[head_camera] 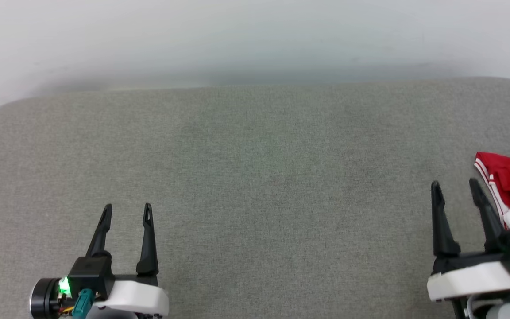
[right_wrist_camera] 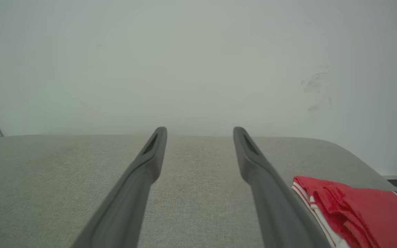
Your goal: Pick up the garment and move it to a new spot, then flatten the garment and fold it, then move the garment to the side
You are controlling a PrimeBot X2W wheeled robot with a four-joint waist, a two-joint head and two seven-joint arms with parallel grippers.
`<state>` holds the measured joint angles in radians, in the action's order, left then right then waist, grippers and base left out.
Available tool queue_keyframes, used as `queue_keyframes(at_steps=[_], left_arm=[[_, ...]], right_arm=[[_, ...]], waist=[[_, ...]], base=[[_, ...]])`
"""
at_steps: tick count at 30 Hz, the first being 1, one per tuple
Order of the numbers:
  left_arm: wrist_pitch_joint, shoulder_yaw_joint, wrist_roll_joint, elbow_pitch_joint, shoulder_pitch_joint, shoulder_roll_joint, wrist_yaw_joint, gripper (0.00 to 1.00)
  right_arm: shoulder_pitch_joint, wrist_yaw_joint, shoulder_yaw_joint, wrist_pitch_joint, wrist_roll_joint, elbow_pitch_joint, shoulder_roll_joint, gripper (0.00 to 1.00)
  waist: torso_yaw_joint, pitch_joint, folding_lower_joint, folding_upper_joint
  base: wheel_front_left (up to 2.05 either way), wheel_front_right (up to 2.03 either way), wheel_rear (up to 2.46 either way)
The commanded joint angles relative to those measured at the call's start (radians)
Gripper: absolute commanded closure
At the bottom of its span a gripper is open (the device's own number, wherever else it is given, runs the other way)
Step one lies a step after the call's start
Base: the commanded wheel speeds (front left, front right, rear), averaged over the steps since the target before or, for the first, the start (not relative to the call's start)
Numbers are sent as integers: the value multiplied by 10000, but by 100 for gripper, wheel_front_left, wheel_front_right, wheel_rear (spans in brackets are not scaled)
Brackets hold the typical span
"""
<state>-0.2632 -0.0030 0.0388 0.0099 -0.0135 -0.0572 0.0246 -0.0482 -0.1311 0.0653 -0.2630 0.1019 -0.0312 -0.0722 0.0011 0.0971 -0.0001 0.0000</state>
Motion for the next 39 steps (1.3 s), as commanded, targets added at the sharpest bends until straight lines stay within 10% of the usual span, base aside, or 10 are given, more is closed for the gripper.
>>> queue_keyframes(at_steps=[1,25,26,39], left_arm=[[-17,29,21,41,-147,4,-64,0],[-17,65,108,294,-948,69,-171,0],[2,65,101,326,-857,54,-175,100],[521,243,2056,882,-597,67,-344,100]], right_arm=[[278,7,35,-17,85,91,92,0],[1891,6,100,-18,590,272,242,0],[1765,0,101,0,511,259,198,100],[1491,0,11,380,2434,-249,110,100]], waist=[[25,-118,1,0],[136,-972,1,0],[138,-974,1,0],[128,-974,1,0]], base=[[0,0,0],[0,0,0],[0,0,0],[0,0,0]])
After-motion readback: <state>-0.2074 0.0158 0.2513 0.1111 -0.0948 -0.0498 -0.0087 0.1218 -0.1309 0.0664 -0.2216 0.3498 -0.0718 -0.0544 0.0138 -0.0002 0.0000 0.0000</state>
